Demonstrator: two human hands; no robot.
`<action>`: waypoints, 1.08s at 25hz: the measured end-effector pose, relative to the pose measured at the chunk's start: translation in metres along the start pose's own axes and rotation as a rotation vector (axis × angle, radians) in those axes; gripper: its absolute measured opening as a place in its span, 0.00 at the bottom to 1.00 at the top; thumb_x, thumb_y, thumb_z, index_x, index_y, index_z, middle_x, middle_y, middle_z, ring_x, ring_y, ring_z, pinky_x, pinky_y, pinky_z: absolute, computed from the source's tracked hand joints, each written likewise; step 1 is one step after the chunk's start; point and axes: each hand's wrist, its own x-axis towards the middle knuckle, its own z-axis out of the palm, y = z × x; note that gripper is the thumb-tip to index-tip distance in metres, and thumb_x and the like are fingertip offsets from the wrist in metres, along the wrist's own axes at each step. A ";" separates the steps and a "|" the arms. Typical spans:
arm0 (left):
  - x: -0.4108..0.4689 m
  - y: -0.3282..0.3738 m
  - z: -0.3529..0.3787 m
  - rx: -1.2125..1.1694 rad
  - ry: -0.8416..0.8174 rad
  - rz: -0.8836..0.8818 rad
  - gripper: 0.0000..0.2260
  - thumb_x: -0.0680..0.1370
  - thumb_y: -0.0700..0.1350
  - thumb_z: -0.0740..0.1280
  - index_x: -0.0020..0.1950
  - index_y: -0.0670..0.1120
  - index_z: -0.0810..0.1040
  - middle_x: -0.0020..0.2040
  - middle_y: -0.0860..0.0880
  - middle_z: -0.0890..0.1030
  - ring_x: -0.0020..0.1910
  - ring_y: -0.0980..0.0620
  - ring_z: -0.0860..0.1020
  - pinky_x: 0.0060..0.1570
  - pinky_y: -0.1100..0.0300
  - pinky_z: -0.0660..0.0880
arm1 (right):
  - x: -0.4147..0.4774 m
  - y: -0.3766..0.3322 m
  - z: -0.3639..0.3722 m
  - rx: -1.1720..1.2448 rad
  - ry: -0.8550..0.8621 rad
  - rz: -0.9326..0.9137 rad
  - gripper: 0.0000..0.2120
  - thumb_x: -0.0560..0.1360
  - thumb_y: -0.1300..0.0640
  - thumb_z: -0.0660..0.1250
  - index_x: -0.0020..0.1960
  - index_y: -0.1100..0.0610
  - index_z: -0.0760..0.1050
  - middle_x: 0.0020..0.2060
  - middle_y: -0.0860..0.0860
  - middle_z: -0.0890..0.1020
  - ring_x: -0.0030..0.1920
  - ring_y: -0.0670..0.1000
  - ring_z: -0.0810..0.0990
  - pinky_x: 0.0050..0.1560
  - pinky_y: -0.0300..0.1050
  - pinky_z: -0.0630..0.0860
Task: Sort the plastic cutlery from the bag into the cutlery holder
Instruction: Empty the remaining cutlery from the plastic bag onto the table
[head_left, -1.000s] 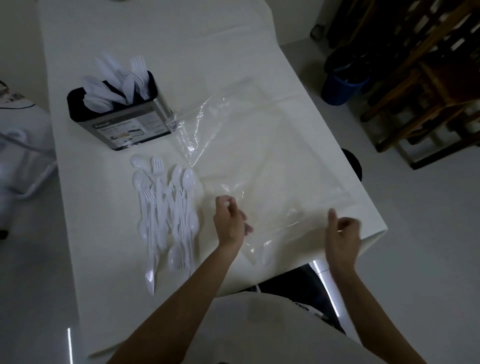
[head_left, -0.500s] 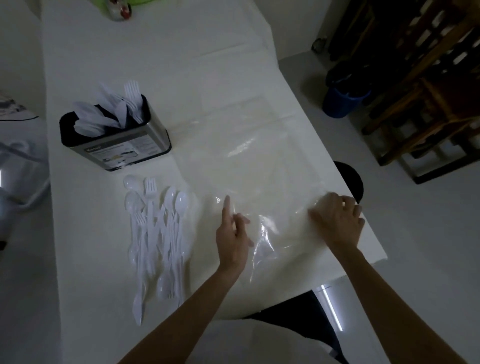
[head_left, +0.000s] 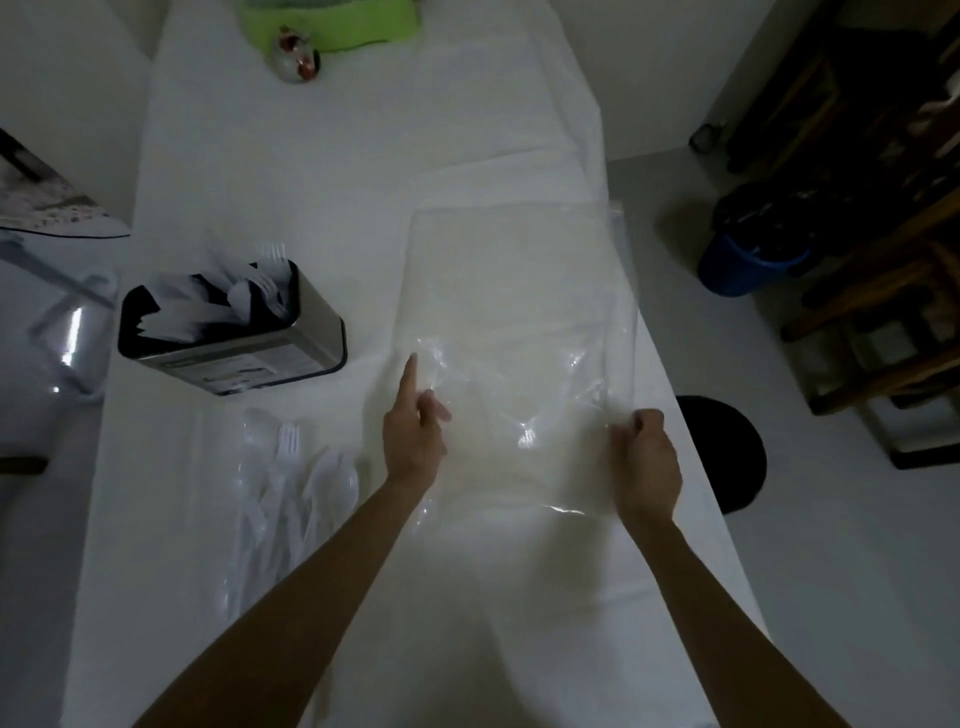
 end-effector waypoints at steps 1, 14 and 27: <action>0.017 0.001 -0.001 0.000 0.024 0.004 0.21 0.82 0.41 0.55 0.76 0.50 0.57 0.34 0.54 0.77 0.18 0.58 0.71 0.22 0.64 0.72 | 0.014 -0.015 0.001 0.012 -0.029 -0.008 0.07 0.78 0.56 0.59 0.52 0.59 0.67 0.44 0.57 0.77 0.44 0.59 0.76 0.42 0.49 0.69; 0.111 0.027 0.002 0.361 0.023 -0.235 0.22 0.77 0.55 0.62 0.66 0.44 0.65 0.57 0.39 0.78 0.45 0.38 0.81 0.44 0.46 0.80 | 0.160 -0.102 0.034 -0.046 -0.059 -0.176 0.19 0.76 0.53 0.65 0.61 0.62 0.65 0.57 0.60 0.76 0.55 0.61 0.77 0.48 0.52 0.74; -0.014 -0.003 -0.054 0.320 0.121 0.071 0.16 0.79 0.46 0.62 0.65 0.41 0.70 0.55 0.43 0.73 0.51 0.47 0.74 0.52 0.51 0.75 | 0.016 -0.058 0.024 -0.014 0.094 -0.470 0.20 0.77 0.51 0.63 0.62 0.62 0.70 0.57 0.61 0.74 0.56 0.62 0.72 0.51 0.57 0.72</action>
